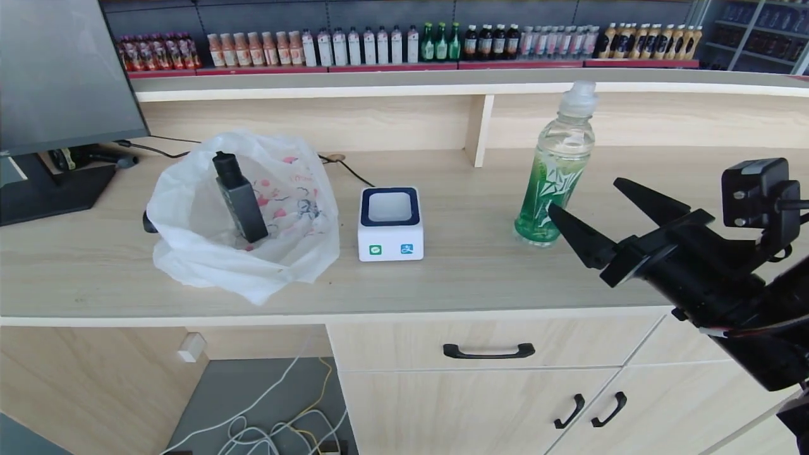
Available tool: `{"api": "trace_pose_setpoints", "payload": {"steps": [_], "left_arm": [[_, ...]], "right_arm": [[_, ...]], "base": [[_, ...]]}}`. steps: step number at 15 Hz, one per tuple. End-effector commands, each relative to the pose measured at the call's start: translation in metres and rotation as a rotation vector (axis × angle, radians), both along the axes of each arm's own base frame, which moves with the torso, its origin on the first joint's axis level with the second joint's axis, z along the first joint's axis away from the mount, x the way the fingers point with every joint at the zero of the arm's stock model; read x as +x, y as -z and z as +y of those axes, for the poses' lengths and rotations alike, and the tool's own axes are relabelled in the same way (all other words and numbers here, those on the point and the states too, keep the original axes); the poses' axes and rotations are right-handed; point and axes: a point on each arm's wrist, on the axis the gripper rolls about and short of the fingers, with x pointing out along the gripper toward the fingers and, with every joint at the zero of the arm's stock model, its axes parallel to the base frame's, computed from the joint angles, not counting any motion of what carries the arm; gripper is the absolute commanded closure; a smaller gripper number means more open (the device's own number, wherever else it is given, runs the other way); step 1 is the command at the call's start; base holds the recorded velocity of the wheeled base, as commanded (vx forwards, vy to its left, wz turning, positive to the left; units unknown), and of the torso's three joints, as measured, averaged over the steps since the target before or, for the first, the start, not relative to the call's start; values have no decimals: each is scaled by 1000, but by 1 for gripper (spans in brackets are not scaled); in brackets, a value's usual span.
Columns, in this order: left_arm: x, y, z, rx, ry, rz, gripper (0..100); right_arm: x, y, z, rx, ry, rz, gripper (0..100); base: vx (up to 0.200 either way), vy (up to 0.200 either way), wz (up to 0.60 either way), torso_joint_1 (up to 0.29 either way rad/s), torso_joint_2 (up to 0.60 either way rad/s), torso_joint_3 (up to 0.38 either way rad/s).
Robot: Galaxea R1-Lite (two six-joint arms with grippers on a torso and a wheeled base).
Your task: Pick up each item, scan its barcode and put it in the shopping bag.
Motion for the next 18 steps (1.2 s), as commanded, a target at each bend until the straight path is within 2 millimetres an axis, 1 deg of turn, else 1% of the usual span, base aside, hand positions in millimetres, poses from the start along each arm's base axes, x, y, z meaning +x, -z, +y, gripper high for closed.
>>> {"api": "trace_pose_setpoints", "payload": {"steps": [1, 4, 5, 6, 10, 12, 13, 15, 18], "left_arm": [[0, 0, 0, 0, 0, 0, 0], [0, 0, 0, 0, 0, 0, 0], [0, 0, 0, 1, 0, 0, 0], [0, 0, 0, 4, 0, 0, 0], [0, 0, 0, 7, 0, 0, 0], [0, 0, 0, 9, 2, 0, 0], [0, 0, 0, 7, 0, 0, 0], [0, 0, 0, 9, 0, 0, 0], [0, 0, 0, 7, 0, 0, 0]], "right_arm": [[-2, 4, -1, -5, -1, 12, 0], [-11, 3, -4, -3, 9, 15, 0], [-14, 2, -2, 6, 17, 15, 0], [-17, 1, 3, 13, 10, 16, 0], [-30, 3, 38, 15, -52, 68, 0], [-24, 1, 54, 12, -68, 75, 0], [-20, 0, 58, 7, -67, 84, 0], [-10, 6, 61, -16, -21, 136, 0], [7, 4, 71, -22, 30, 165, 0]], "base": [[0, -200, 0, 2, 2, 2], [0, -200, 0, 1, 2, 1], [0, 0, 0, 0, 0, 0], [0, 0, 0, 0, 0, 0], [0, 0, 0, 0, 0, 0], [0, 0, 0, 0, 0, 0], [0, 0, 0, 0, 0, 0], [0, 0, 0, 0, 0, 0], [0, 0, 0, 0, 0, 0]]}}
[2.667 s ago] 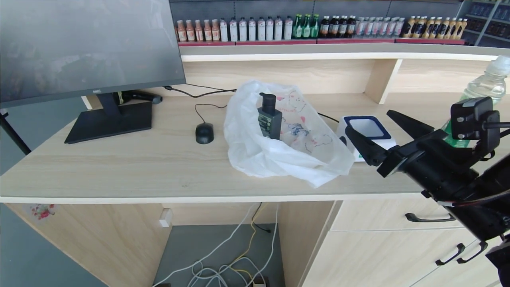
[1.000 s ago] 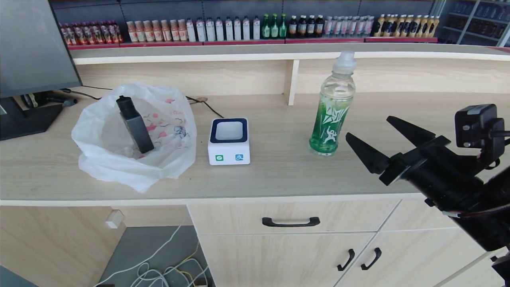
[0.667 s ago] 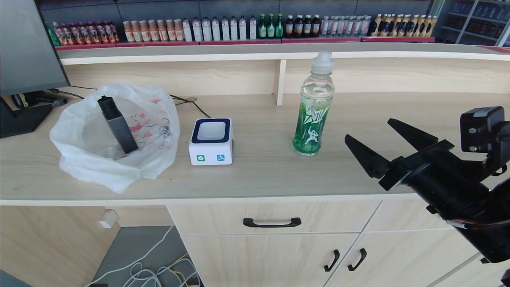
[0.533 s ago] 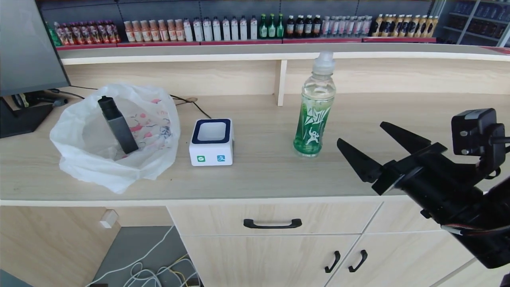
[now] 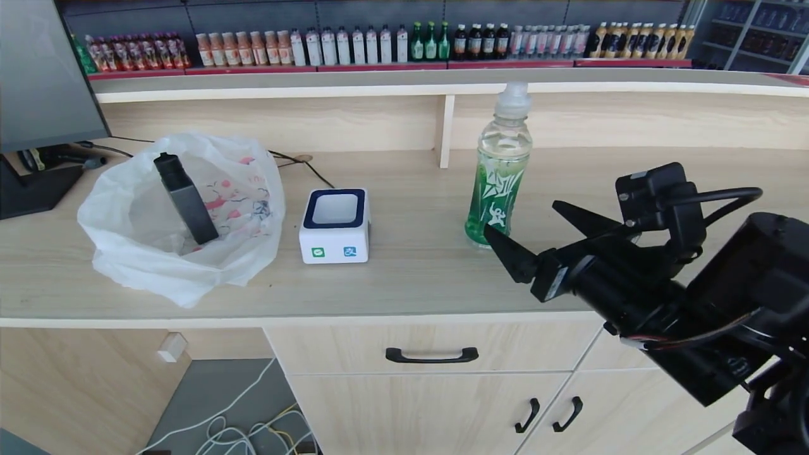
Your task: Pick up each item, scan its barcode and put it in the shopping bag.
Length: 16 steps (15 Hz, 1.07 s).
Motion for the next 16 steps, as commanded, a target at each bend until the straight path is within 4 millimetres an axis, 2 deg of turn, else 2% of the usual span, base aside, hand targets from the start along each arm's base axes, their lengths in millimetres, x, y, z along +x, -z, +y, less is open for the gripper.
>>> {"api": "trace_pose_setpoints", "payload": {"steps": [1, 7, 9, 13, 16], "left_arm": [[0, 0, 0, 0, 2, 0, 0], [0, 0, 0, 0, 2, 0, 0], [0, 0, 0, 0, 0, 0, 0], [0, 0, 0, 1, 0, 0, 0], [0, 0, 0, 0, 0, 0, 0]], "right_arm": [[17, 3, 10, -1, 25, 9, 0], [56, 5, 32, 74, 64, 15, 0], [72, 5, 33, 83, 89, 3, 0], [92, 1, 23, 85, 137, -1, 0], [106, -4, 26, 97, 148, -17, 0]], "base": [[0, 0, 0, 0, 0, 0], [0, 0, 0, 0, 0, 0], [0, 0, 0, 0, 0, 0], [0, 0, 0, 0, 0, 0], [0, 0, 0, 0, 0, 0]]}}
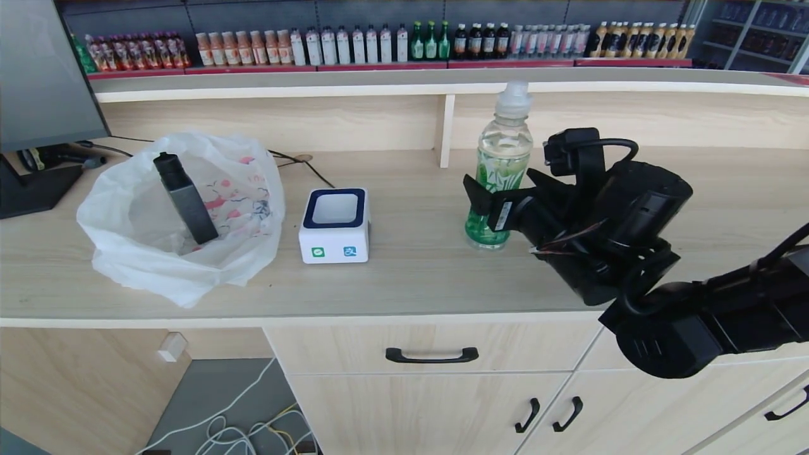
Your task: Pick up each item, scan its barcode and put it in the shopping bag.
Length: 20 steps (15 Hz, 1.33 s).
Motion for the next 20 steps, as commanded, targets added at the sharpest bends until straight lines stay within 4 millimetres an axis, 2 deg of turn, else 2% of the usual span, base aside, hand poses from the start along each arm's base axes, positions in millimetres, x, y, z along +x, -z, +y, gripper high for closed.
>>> {"api": "trace_pose_setpoints", "payload": {"steps": [1, 10, 20], "left_arm": [[0, 0, 0, -1, 2, 0, 0], [0, 0, 0, -1, 0, 0, 0], [0, 0, 0, -1, 0, 0, 0]], "right_arm": [[9, 2, 2, 1, 7, -2, 0], [29, 3, 13, -10, 14, -36, 0], [35, 0, 7, -5, 34, -47, 0]], "base": [[0, 0, 0, 0, 0, 0], [0, 0, 0, 0, 0, 0], [0, 0, 0, 0, 0, 0]]}}
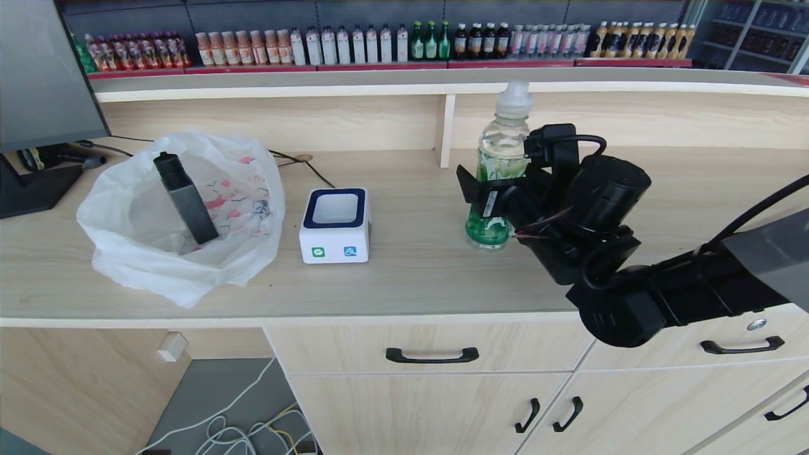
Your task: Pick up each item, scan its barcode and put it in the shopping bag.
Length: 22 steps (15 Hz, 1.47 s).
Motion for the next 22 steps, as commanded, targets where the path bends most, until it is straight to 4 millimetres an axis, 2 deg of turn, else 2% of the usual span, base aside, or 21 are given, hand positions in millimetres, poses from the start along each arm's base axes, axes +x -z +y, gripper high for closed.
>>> {"api": "trace_pose_setpoints", "payload": {"steps": [1, 12, 17, 22], "left_arm": [[0, 0, 0, -1, 1, 0, 0], [0, 0, 0, -1, -1, 0, 0], [0, 0, 0, -1, -1, 0, 0], [0, 0, 0, -1, -1, 0, 0]], "right_arm": [[0, -1, 0, 2, 0, -4, 100], [-6, -16, -4, 15, -24, -41, 100], [-14, -32, -13, 25, -116, -85, 100], [-30, -47, -26, 29, -250, -116, 100]], "base": [[0, 0, 0, 0, 0, 0], [0, 0, 0, 0, 0, 0], [0, 0, 0, 0, 0, 0], [0, 0, 0, 0, 0, 0]]}}
